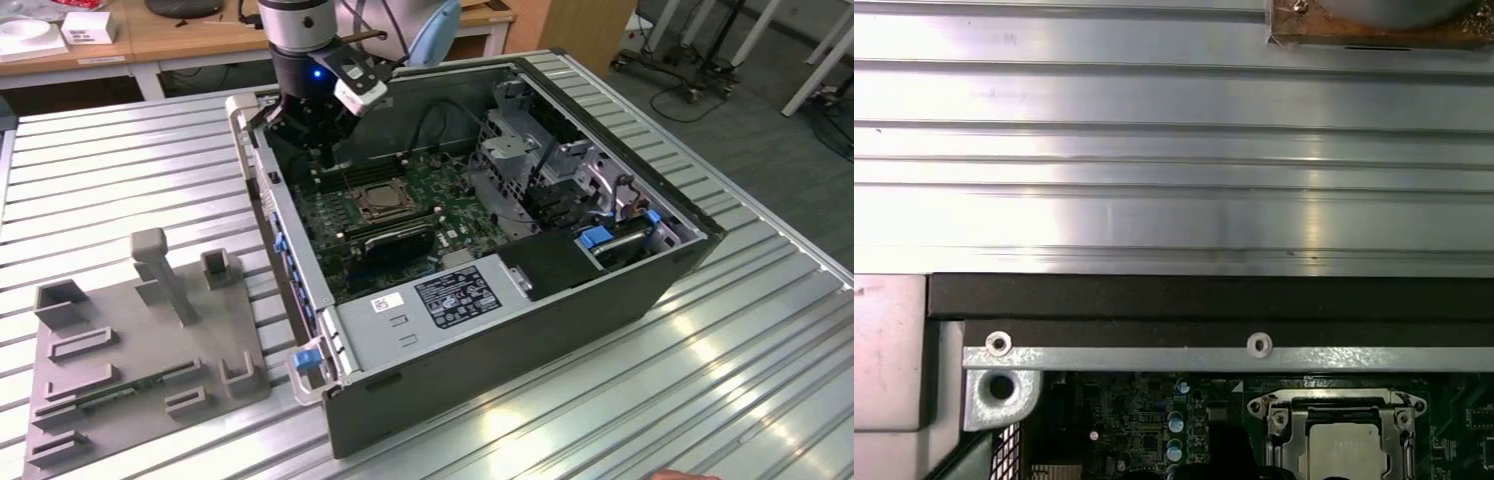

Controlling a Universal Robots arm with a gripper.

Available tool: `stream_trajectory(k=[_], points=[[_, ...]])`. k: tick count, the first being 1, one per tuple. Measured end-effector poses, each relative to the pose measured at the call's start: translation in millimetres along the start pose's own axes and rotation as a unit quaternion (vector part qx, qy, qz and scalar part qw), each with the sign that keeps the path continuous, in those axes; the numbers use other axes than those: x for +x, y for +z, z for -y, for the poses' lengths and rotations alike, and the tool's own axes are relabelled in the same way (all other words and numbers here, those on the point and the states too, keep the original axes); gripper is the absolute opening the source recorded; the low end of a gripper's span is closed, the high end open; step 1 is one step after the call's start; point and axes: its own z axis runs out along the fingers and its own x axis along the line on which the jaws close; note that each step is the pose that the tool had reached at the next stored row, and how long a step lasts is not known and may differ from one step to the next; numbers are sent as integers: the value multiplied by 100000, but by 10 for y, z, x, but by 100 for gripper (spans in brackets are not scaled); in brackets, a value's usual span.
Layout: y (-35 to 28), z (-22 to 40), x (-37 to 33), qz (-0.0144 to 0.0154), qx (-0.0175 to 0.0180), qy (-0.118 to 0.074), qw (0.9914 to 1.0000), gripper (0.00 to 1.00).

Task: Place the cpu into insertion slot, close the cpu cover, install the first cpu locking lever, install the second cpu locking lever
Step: 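Install the first cpu locking lever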

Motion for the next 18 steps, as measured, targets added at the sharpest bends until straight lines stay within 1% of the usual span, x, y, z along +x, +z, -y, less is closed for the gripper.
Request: stream_trajectory(k=[2, 9, 12, 15, 18], points=[[1, -1, 0, -6, -53, 5, 100000, 11], [19, -27, 2, 9, -436, 47, 99999, 11], [28, -43, -3, 13, -505, 54, 99999, 11], [36, -56, -29, 11, -543, 53, 99999, 11], [45, -59, -78, 12, -563, 57, 99998, 11]])
